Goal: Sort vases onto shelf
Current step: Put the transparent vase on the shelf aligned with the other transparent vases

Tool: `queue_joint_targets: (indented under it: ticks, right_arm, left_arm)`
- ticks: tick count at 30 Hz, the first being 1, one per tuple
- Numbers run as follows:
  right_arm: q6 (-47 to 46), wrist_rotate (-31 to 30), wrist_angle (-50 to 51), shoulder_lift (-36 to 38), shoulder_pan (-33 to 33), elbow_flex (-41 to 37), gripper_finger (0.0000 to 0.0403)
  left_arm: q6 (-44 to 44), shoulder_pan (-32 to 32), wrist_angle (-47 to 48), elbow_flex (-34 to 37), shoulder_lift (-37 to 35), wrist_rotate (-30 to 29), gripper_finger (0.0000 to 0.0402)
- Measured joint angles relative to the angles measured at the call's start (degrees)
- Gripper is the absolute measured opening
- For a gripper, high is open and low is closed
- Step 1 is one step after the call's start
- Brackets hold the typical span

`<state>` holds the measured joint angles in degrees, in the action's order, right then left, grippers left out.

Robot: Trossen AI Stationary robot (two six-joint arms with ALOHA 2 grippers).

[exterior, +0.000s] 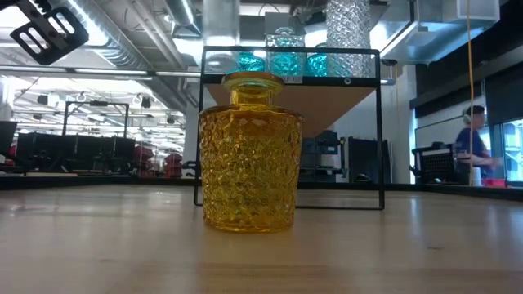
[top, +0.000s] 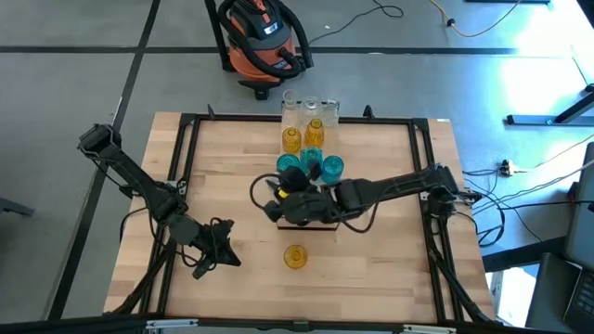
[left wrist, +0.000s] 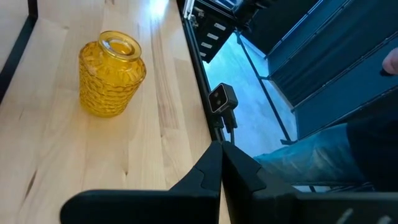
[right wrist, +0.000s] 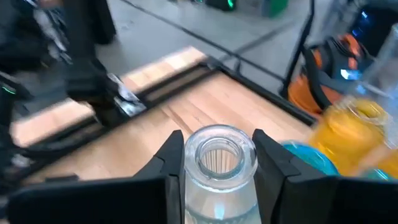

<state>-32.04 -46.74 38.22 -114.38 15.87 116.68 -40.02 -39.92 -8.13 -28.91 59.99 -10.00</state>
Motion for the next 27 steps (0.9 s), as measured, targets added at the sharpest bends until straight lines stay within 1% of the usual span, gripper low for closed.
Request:
queue_joint_targets:
  ticks: [3, 11, 17, 27]
  right_arm:
    - [-3.10, -0.07, 4.93, 0.74, -0.17, -0.02, 0.0093]
    - [-7.01, 1.30, 6.15, 0.89, -0.10, -0.02, 0.0093]
    - [-12.12, 1.18, 10.95, 0.87, -0.10, -0.15, 0.0093]
    - [-12.91, 1.31, 11.42, 0.87, -0.14, -0.15, 0.0093]
  left_arm:
    - [0.06, 0.00, -0.02, -0.01, 0.00, 0.00, 0.0000]
    - [0.78, 0.00, 0.19, 0.00, 0.00, -1.09, 0.0000]
    - [0.99, 0.01, 0.16, 0.00, 0.00, -1.31, 0.0000]
    - [1.26, 0.02, 0.16, 0.00, 0.00, -1.53, 0.0000]
